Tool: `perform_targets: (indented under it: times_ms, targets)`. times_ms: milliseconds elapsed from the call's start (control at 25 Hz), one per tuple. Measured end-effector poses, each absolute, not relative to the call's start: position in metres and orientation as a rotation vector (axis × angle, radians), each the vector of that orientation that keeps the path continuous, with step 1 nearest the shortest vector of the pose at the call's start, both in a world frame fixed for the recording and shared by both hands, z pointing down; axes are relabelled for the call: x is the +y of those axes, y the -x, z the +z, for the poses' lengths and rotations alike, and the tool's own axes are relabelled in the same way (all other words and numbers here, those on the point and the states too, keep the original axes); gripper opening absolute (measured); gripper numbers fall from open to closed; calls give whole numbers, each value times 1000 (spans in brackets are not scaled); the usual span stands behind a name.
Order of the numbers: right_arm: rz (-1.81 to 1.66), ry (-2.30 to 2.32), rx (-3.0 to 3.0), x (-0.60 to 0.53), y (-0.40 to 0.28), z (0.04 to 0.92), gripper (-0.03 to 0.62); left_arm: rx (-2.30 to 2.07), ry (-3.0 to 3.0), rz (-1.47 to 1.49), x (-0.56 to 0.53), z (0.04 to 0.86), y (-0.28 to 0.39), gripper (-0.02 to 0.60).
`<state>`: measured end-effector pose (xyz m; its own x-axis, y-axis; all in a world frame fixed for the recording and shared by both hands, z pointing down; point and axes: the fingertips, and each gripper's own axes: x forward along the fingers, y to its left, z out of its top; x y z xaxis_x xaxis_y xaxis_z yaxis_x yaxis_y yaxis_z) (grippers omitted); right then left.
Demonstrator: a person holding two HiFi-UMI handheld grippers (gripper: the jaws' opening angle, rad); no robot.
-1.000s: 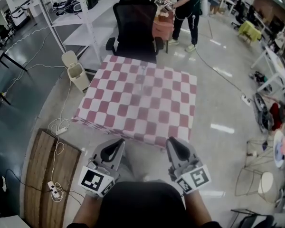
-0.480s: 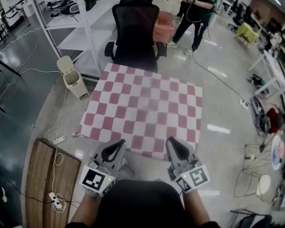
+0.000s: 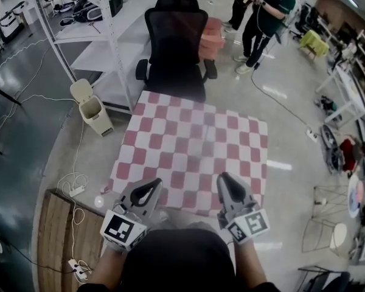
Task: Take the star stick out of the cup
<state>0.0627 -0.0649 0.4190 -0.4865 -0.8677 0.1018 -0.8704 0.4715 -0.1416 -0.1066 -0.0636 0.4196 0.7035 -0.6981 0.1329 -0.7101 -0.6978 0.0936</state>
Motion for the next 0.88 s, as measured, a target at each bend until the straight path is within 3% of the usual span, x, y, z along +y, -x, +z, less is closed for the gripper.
perform_targets:
  times_ms: [480, 880]
  targets:
    - [354, -1595, -2582, -118, -87, 446, 48, -1149, -2697, 183, -86, 428, 104, 40]
    - [462, -1500, -2559, -184, -119, 481, 95, -1291, -2533, 290, -108, 438, 95, 40]
